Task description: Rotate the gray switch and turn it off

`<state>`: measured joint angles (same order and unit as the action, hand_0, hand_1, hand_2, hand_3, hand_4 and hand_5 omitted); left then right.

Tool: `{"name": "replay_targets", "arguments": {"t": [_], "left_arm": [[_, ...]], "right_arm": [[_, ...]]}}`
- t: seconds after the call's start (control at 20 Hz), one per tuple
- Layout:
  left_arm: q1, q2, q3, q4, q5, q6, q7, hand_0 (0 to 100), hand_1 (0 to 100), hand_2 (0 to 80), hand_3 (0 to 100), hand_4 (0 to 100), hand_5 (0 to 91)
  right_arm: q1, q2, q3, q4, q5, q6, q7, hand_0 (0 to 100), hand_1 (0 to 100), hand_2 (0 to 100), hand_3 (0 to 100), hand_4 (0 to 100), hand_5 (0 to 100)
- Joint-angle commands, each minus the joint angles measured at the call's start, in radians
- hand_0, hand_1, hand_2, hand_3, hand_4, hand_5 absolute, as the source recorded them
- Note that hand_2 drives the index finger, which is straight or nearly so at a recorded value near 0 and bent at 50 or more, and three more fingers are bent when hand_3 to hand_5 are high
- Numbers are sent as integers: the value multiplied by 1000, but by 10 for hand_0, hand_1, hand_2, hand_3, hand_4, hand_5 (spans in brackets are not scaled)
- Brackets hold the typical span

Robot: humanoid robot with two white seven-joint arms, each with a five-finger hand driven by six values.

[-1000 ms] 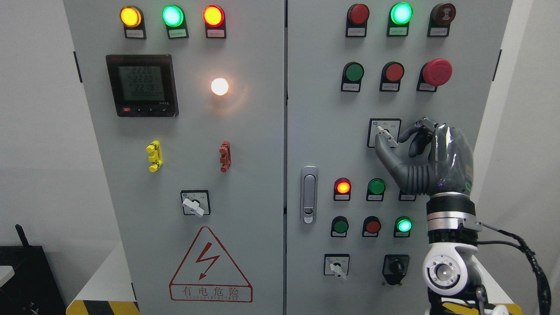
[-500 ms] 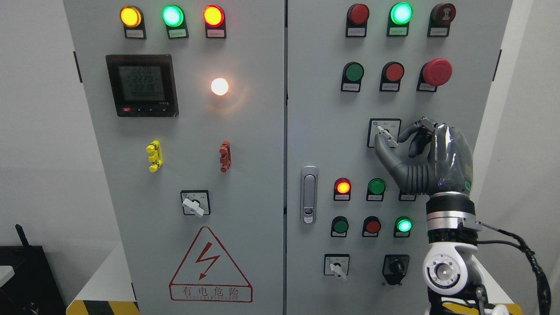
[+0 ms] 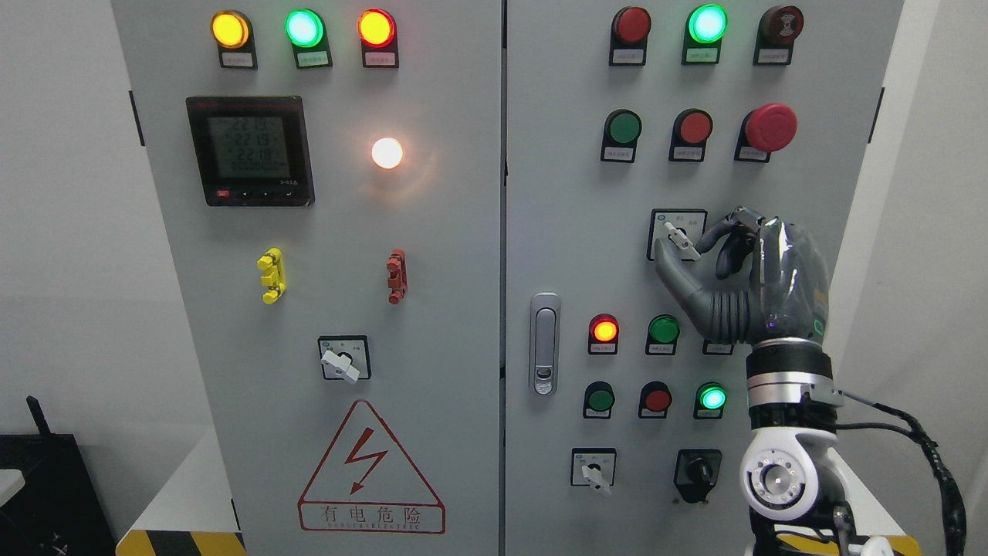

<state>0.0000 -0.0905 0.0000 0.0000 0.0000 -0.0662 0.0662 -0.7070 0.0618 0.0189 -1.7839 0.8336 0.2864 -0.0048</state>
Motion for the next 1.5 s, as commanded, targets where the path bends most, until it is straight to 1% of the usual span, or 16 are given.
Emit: {"name": "replay_targets", "arguments": {"t": [0.0,0.35,0.65,1.45], "left_arm": [[-9,0,8,-26,20,0,0,120,389,0,0,0,0],[-9,0,8,-26,20,0,0,120,389,0,0,0,0],[-9,0,8,-26,20,0,0,120,389,0,0,0,0],[-9,0,8,-26,20,0,0,120,389,0,0,0,0]], "right_arm": [[0,0,21,4,4,-1,-1,140,502,665,948,898,1000],[-3,0,21,4,5,0,-3,136,506,667,953,901,1000],[-3,0,19,4,5,0,-3,182,495,668,954,902,1000],[-5,0,18,14,27,2,-3,209,507,672,962,903,1000]]}}
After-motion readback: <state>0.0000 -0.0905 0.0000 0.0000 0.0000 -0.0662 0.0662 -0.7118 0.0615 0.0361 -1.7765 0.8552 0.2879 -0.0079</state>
